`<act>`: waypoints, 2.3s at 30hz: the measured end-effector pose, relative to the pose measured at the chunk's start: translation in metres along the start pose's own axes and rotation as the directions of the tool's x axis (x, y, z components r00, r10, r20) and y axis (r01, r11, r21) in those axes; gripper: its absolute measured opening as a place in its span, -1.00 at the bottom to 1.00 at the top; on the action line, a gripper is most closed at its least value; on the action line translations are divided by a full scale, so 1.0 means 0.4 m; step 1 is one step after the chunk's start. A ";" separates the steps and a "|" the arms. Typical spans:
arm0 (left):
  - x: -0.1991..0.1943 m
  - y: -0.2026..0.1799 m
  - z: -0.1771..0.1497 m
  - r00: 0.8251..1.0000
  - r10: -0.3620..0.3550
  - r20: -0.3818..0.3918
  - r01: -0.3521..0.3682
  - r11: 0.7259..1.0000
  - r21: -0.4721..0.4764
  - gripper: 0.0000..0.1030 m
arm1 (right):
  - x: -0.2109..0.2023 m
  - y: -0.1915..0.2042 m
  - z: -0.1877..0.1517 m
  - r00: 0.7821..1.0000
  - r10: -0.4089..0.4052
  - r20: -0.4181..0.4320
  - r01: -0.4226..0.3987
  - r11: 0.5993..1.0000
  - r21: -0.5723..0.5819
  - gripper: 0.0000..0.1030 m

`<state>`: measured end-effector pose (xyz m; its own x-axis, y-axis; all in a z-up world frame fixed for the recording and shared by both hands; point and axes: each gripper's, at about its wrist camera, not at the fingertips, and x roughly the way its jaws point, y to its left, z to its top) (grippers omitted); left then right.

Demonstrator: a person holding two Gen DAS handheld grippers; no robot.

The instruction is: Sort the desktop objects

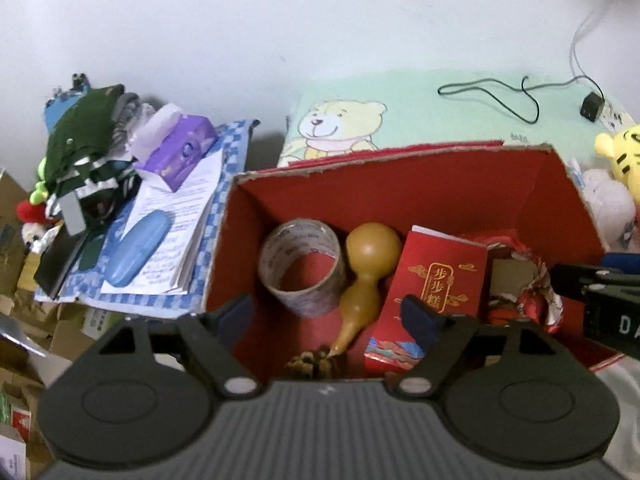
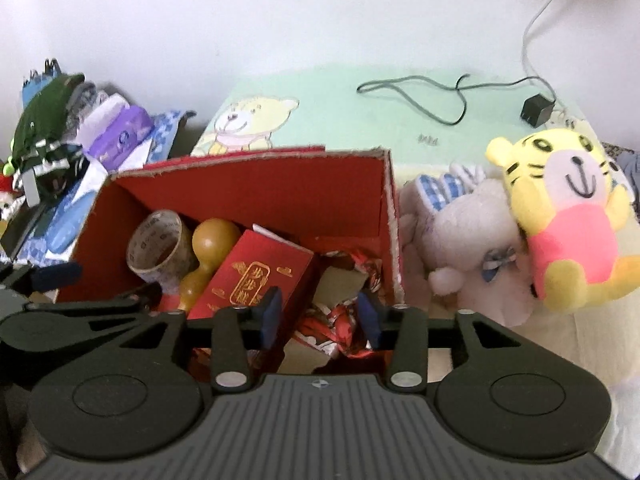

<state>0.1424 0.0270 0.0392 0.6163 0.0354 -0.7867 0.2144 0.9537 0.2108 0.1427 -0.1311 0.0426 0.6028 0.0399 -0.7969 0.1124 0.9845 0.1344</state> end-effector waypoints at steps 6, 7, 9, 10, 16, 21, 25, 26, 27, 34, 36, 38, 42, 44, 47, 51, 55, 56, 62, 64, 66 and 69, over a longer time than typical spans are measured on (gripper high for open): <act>-0.066 -0.025 -0.019 1.000 0.015 0.015 -0.015 1.000 -0.016 0.81 | -0.049 -0.012 -0.017 0.999 0.011 0.042 -0.011 1.000 0.007 -0.08; -0.075 -0.027 -0.024 1.000 0.013 0.012 -0.012 1.000 -0.024 0.82 | -0.057 -0.014 -0.021 0.999 0.012 0.047 -0.013 1.000 0.007 -0.08; -0.094 -0.031 -0.036 1.000 0.010 0.007 -0.010 0.999 -0.033 0.82 | -0.072 -0.019 -0.032 0.998 0.013 0.059 -0.013 1.000 0.002 -0.08; -0.103 -0.034 -0.042 1.000 0.014 0.007 -0.014 0.999 -0.036 0.83 | -0.079 -0.020 -0.038 0.998 0.015 0.063 -0.015 1.000 -0.001 -0.08; -0.139 -0.046 -0.083 1.000 0.020 -0.002 -0.020 0.998 -0.063 0.84 | -0.115 -0.041 -0.073 0.997 0.040 0.068 -0.040 0.999 0.009 -0.08; -0.145 -0.055 -0.123 0.999 0.006 -0.041 -0.010 0.996 -0.085 0.90 | -0.137 -0.046 -0.105 0.996 0.041 0.077 -0.040 0.999 -0.015 -0.06; -0.145 -0.064 -0.157 0.998 0.031 -0.062 -0.036 0.995 -0.091 0.98 | -0.142 -0.054 -0.134 0.997 0.061 0.057 -0.060 0.998 -0.010 -0.04; -0.145 -0.066 -0.165 0.997 0.035 -0.068 -0.042 0.995 -0.091 0.98 | -0.143 -0.055 -0.142 0.997 0.061 0.054 -0.061 0.998 -0.010 -0.03; -0.144 -0.067 -0.174 0.997 0.037 -0.074 -0.044 0.995 -0.095 0.98 | -0.143 -0.057 -0.150 0.997 0.059 0.052 -0.059 0.998 -0.011 -0.02; -0.131 -0.076 -0.221 0.993 0.029 -0.117 -0.042 0.994 -0.105 0.98 | -0.138 -0.063 -0.202 0.999 0.044 0.029 -0.044 0.999 -0.020 0.04; -0.127 -0.079 -0.233 0.991 0.033 -0.126 -0.046 0.994 -0.101 0.98 | -0.136 -0.064 -0.215 0.999 0.041 0.023 -0.041 0.999 -0.023 0.04; -0.120 -0.083 -0.244 0.989 0.035 -0.143 -0.050 0.994 -0.100 0.98 | -0.133 -0.066 -0.225 0.999 0.044 0.014 -0.044 0.999 -0.023 0.04; -0.108 -0.079 -0.262 0.985 0.020 -0.172 -0.041 0.992 -0.119 0.98 | -0.130 -0.067 -0.242 0.999 0.040 0.001 -0.040 0.999 -0.021 0.04; -0.104 -0.080 -0.269 0.982 0.029 -0.189 -0.051 0.992 -0.115 0.98 | -0.125 -0.064 -0.251 0.999 0.043 -0.011 -0.044 0.999 -0.028 0.05; -0.100 -0.082 -0.281 0.978 0.041 -0.204 -0.064 0.992 -0.107 0.98 | -0.124 -0.060 -0.260 0.999 0.045 -0.015 -0.045 0.998 -0.037 0.06; -0.101 -0.079 -0.299 0.976 0.043 -0.214 -0.067 0.992 -0.106 0.98 | -0.120 -0.051 -0.269 0.998 0.051 -0.020 -0.052 0.997 -0.052 0.13; -0.099 -0.068 -0.309 0.973 0.062 -0.224 -0.088 0.991 -0.104 0.98 | -0.109 -0.034 -0.276 0.998 0.059 -0.028 -0.061 0.996 -0.068 0.14; -0.097 -0.061 -0.308 0.972 0.064 -0.226 -0.090 0.990 -0.107 0.98 | -0.105 -0.029 -0.278 0.998 0.059 -0.032 -0.061 0.996 -0.069 0.14; -0.090 -0.003 -0.292 0.972 0.066 -0.224 -0.098 0.986 -0.134 0.98 | -0.091 0.007 -0.265 0.997 0.060 -0.039 -0.063 0.995 -0.071 0.14; -0.088 0.015 -0.282 0.973 0.063 -0.221 -0.095 0.986 -0.138 0.98 | -0.090 0.021 -0.257 0.997 0.060 -0.039 -0.063 0.995 -0.074 0.14; -0.088 0.031 -0.270 0.975 0.063 -0.213 -0.094 0.986 -0.138 0.98 | -0.088 0.033 -0.250 0.998 0.053 -0.033 -0.056 0.995 -0.078 0.14; -0.092 0.050 -0.248 0.978 0.054 -0.200 -0.082 0.987 -0.136 0.98 | -0.086 0.047 -0.233 0.998 0.048 -0.028 -0.050 0.996 -0.069 0.14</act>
<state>0.0489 0.0743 0.0149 0.4632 0.1455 -0.8742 0.0581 0.9793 0.1938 0.0504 -0.0983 0.0176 0.5850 0.0923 -0.8058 0.0275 0.9907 0.1334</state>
